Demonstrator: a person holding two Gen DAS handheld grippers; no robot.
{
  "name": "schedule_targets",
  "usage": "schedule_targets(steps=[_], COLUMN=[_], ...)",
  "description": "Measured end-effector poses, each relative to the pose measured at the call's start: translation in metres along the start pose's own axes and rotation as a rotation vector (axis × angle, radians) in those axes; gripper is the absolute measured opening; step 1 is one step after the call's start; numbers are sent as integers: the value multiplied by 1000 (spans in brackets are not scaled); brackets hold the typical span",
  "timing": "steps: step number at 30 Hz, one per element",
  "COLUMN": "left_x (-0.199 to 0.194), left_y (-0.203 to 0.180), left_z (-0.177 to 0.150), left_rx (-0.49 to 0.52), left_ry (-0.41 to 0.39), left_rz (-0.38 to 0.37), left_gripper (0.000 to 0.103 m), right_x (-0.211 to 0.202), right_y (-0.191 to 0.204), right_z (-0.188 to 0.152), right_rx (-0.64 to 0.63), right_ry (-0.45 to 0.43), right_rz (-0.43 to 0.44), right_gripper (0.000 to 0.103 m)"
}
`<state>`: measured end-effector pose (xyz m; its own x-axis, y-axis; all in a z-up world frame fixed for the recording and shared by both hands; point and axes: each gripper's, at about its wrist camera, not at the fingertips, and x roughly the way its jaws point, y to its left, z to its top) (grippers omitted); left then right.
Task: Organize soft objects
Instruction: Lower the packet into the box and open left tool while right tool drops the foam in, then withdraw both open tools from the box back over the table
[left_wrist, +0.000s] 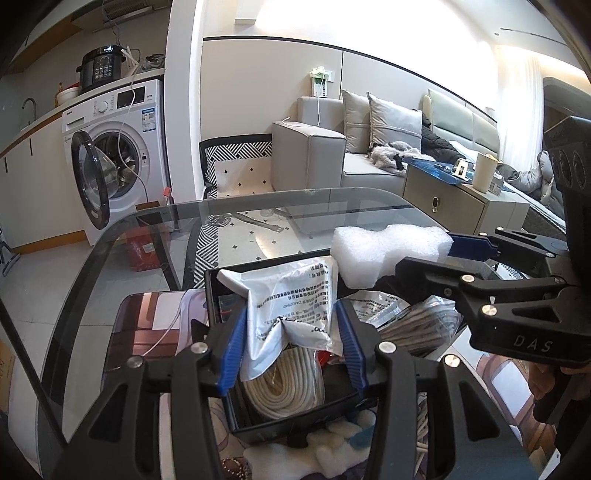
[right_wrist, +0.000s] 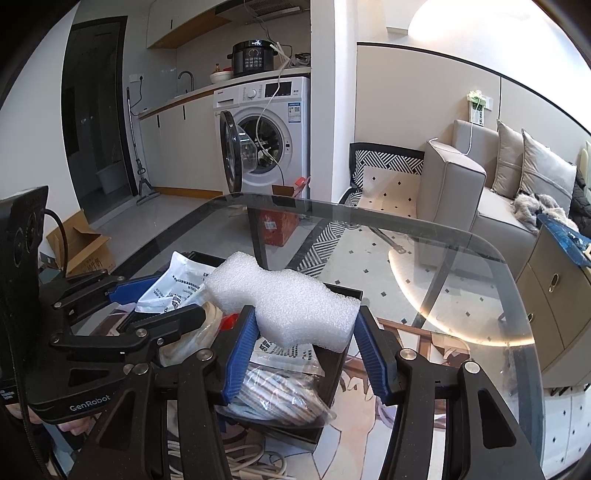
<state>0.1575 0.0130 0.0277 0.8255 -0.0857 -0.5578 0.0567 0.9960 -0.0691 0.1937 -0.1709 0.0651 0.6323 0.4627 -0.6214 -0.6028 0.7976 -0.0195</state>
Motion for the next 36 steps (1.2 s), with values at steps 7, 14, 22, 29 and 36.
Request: schedule_targets(steps=[7, 14, 22, 29, 36], left_x=[3, 6, -4, -28, -47], left_y=[1, 2, -2, -1, 7], left_z=[0, -1, -2, -6, -17], left_rx=[-7, -15, 4, -3, -20], left_ry=[5, 16, 19, -5, 5], left_rz=[7, 11, 10, 3, 13], left_gripper=[49, 54, 78, 103, 103], right_x=[10, 5, -23, -50, -57], right_y=[3, 2, -6, -15, -12], right_z=[0, -2, -14, -31, -52], right_rx=[-9, -41, -24, 29, 63], right_ry=[25, 13, -4, -1, 46], right_rz=[0, 4, -28, 0, 27], right_gripper=[54, 70, 94, 102, 102])
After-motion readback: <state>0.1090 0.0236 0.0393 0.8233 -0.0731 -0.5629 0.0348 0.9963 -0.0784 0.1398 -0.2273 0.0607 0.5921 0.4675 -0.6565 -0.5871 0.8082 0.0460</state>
